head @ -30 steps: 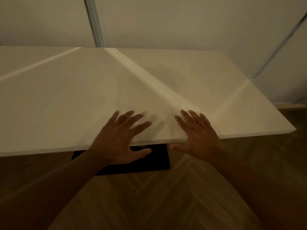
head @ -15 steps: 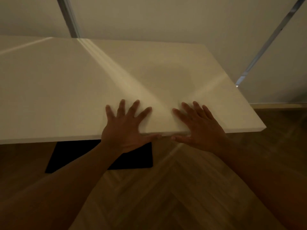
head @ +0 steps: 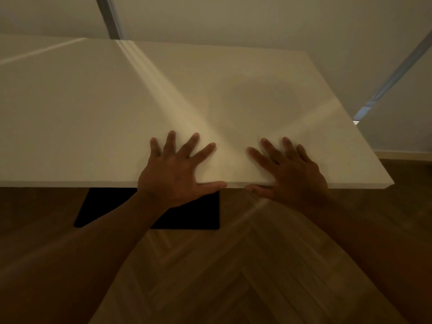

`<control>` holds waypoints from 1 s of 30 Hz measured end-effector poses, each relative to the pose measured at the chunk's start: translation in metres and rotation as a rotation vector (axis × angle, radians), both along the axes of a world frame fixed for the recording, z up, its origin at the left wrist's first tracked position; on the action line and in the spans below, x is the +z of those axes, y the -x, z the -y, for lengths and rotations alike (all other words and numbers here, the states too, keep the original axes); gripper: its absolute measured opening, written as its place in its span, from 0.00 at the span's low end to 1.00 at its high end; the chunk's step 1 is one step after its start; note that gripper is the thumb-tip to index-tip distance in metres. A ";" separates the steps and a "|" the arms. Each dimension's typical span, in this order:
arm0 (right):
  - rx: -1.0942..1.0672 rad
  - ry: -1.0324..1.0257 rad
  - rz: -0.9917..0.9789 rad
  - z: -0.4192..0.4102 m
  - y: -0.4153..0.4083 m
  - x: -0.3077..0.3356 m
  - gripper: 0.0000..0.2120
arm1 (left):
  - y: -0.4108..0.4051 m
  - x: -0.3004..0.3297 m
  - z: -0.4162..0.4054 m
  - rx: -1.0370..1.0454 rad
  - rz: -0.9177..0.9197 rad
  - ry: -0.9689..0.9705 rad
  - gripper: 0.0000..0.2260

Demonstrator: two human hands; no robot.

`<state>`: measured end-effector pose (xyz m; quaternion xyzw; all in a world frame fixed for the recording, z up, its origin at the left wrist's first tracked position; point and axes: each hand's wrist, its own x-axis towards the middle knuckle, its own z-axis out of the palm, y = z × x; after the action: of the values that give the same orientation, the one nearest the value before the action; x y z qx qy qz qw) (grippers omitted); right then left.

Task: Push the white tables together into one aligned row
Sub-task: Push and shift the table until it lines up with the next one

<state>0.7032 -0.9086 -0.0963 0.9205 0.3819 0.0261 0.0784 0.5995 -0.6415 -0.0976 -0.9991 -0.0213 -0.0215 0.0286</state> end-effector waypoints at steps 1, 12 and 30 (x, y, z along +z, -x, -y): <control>-0.003 -0.004 0.003 0.001 -0.007 0.001 0.43 | -0.007 0.000 0.002 0.002 0.002 -0.004 0.44; 0.002 -0.035 0.017 0.002 -0.035 -0.001 0.43 | -0.031 -0.001 0.008 0.033 0.000 -0.010 0.45; 0.030 -0.130 -0.105 -0.156 0.079 0.005 0.36 | 0.033 0.008 -0.100 -0.161 0.023 0.224 0.38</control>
<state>0.6239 -0.7525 -0.0916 0.9179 0.3969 0.0037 -0.0021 0.5663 -0.5412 -0.0898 -0.9942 0.0565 -0.0325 -0.0852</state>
